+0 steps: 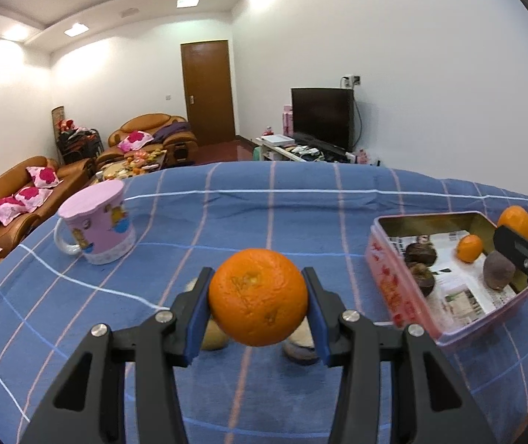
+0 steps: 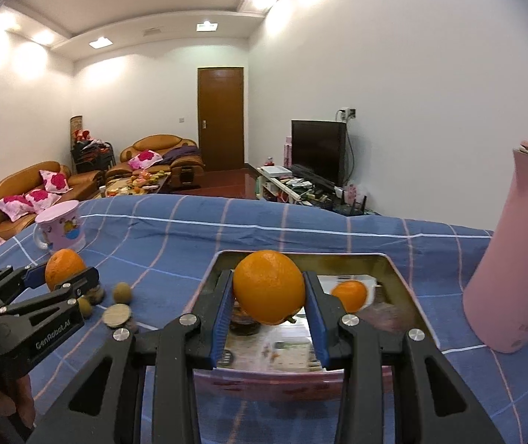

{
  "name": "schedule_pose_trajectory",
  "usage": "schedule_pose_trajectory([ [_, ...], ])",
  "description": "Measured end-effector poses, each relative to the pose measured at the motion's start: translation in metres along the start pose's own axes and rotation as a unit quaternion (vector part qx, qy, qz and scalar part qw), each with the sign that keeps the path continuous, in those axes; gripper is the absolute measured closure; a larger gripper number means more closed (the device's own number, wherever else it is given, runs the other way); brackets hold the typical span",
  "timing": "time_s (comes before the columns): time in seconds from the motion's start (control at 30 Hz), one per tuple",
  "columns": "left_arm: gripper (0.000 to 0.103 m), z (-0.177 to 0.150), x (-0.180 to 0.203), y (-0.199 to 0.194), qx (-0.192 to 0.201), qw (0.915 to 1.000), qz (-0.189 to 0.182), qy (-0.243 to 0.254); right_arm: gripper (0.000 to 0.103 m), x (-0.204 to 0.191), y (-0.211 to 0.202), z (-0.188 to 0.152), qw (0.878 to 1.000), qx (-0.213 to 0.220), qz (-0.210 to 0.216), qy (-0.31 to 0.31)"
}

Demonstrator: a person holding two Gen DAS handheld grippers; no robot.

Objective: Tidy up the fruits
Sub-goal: 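Carry both oranges into the tin box and open both grippers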

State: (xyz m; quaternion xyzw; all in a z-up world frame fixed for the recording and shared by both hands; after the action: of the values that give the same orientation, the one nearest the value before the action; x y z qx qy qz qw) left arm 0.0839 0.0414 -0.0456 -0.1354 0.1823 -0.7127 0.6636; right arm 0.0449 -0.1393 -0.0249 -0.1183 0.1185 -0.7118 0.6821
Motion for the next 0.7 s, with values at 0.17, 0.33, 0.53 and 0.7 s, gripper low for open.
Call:
schedule_pose_trajectory([
  [0.17,0.055,0.004,0.022,-0.001,0.008,0.9999,-0.012,0.006,0.064,0.021,-0.002,0.003,1.000,0.004,-0.013,0.008],
  [0.33,0.054,0.007,0.044,-0.001,0.010,0.9995,-0.025,0.014,0.064,0.049,-0.003,0.005,0.999,0.007,-0.033,0.021],
  [0.53,0.054,0.015,0.078,0.001,0.016,0.9982,-0.050,0.026,0.064,0.088,-0.004,0.009,0.997,0.011,-0.070,0.042],
  [0.7,0.055,0.016,0.116,0.005,0.012,0.9961,-0.078,0.038,0.064,0.114,0.000,0.011,0.994,0.013,-0.094,0.056],
])
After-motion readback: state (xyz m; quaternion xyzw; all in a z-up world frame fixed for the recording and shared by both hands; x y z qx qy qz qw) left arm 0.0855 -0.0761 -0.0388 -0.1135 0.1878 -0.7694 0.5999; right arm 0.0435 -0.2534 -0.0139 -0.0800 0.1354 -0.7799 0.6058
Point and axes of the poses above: each gripper's, at about its wrist camera, not at the fingertips, and y roughly the way its jaws point, x to its right, z to its top, the point moved 8 cm from there along y, roughly the way its jaws point, and after that the axes turned 5 degrees about x, right-handed, at the moved point
